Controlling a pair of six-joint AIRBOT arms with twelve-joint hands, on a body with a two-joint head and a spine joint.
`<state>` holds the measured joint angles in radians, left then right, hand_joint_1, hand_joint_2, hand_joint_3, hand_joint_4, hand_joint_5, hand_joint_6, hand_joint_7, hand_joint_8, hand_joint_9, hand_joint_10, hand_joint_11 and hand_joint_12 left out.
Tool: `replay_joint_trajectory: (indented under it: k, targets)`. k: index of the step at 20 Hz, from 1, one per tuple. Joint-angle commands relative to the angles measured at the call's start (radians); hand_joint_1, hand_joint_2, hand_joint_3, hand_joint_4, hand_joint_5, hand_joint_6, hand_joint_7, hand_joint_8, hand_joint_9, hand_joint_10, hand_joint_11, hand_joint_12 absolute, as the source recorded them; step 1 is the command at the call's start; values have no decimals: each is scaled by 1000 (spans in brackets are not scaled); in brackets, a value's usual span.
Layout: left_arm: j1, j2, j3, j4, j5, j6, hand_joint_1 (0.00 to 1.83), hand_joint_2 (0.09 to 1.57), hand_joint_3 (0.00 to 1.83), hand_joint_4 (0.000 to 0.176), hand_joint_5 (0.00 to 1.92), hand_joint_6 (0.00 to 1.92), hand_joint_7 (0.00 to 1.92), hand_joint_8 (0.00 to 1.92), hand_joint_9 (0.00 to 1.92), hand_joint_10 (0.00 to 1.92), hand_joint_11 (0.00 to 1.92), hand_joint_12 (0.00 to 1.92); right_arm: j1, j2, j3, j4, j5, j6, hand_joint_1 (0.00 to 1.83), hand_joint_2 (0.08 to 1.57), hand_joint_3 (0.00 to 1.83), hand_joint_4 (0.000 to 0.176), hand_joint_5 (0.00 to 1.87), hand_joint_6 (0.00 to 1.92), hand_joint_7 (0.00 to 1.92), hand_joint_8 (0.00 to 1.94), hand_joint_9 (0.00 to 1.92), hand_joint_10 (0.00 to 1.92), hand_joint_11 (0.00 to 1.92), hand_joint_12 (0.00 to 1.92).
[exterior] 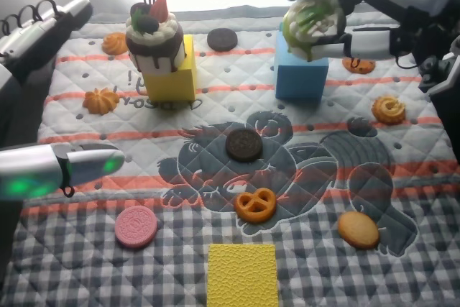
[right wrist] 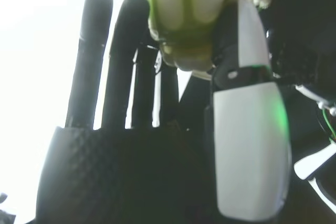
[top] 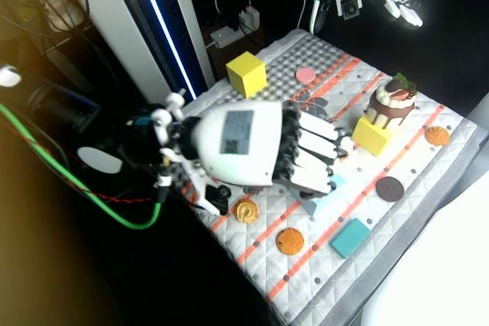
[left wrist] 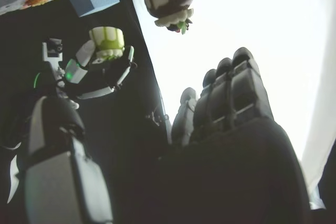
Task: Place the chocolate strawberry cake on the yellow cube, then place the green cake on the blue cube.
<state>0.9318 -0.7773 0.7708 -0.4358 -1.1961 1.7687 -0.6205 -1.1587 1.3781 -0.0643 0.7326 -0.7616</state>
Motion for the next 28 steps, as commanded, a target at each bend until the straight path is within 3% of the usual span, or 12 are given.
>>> replay_joint_trajectory:
  k: [1, 5, 7, 14, 15, 16, 20, 21, 22, 24, 26, 28]
  targets:
    - [-7, 1, 3, 20, -118, -6, 749, 836, 3, 168, 0, 0, 0, 0, 0, 0, 0, 0, 21, -2, 5, 16, 116, 1, 1358, 1150, 0, 0, 806, 1073, 918, 1110, 897, 1315, 723, 1444]
    - [-7, 0, 2, 21, -118, -8, 756, 856, 10, 145, 0, 0, 0, 0, 0, 0, 0, 0, 21, -12, 9, 15, 99, -5, 1364, 1140, 0, 0, 858, 962, 924, 1101, 910, 1331, 723, 1496]
    - [-7, -1, 3, 21, -117, -11, 733, 849, 5, 157, 0, 0, 0, 0, 0, 0, 0, 0, 21, -20, 15, 15, 86, -5, 1370, 1137, 0, 0, 895, 872, 923, 1128, 899, 1349, 680, 1499]
    - [-8, -2, 3, 23, -120, -23, 748, 857, 7, 141, 0, 0, 0, 0, 0, 0, 0, 0, 21, -47, 35, 15, 2, -27, 1355, 1167, 1, 0, 813, 1008, 876, 1213, 837, 1408, 601, 1541]
    - [-7, -2, 2, 23, -121, -24, 754, 855, 5, 154, 1, 0, 0, 0, 0, 0, 0, 0, 21, -52, 38, 15, -5, -27, 1238, 1174, 0, 0, 817, 1061, 908, 1245, 774, 1128, 590, 1510]
    - [-7, -2, 2, 23, -122, -25, 747, 864, 8, 139, 2, 1, 0, 0, 0, 0, 0, 0, 20, -53, 39, 15, -8, -27, 1208, 1179, 0, 0, 821, 1057, 898, 1292, 771, 985, 573, 1507]
    - [-6, -3, 2, 23, -127, -28, 757, 874, 10, 141, 7, 1, 0, 0, 0, 0, 0, 0, 20, -51, 34, 16, -11, -27, 1209, 1199, 1, 0, 726, 1183, 910, 1285, 779, 852, 525, 1434]
    - [-6, -3, 1, 23, -128, -28, 750, 877, 10, 138, 10, 2, 0, 0, 0, 0, 0, 0, 20, -51, 31, 16, -11, -27, 1302, 1166, 0, 0, 691, 520, 882, 1194, 778, 805, 528, 1396]
    - [-5, -3, 1, 23, -131, -28, 750, 877, 10, 138, 10, 2, 0, 0, 0, 0, 0, 0, 20, -51, 28, 16, -11, -27, 1302, 1166, 0, 0, 691, 520, 882, 1194, 778, 805, 528, 1396]
    - [-4, -2, 1, 23, -134, -29, 720, 867, 4, 138, 21, 6, 0, 0, 0, 0, 0, 0, 18, -49, 26, 17, -11, -27, 1315, 1176, 0, 0, 732, 68, 836, 1232, 754, 705, 522, 1341]
    - [-4, -3, 1, 23, -136, -29, 718, 871, 5, 147, 21, 5, 0, 0, 0, 0, 0, 0, 13, -45, 26, 21, -11, -27, 1053, 1119, 0, 4, 674, 5, 750, 321, 703, 580, 473, 1272]
    - [-3, -3, 0, 23, -136, -29, 709, 872, 5, 154, 26, 6, 0, 0, 0, 0, 0, 0, 9, -41, 24, 25, -11, -27, 997, 1101, 0, 70, 547, 0, 654, 11, 627, 342, 333, 1208]
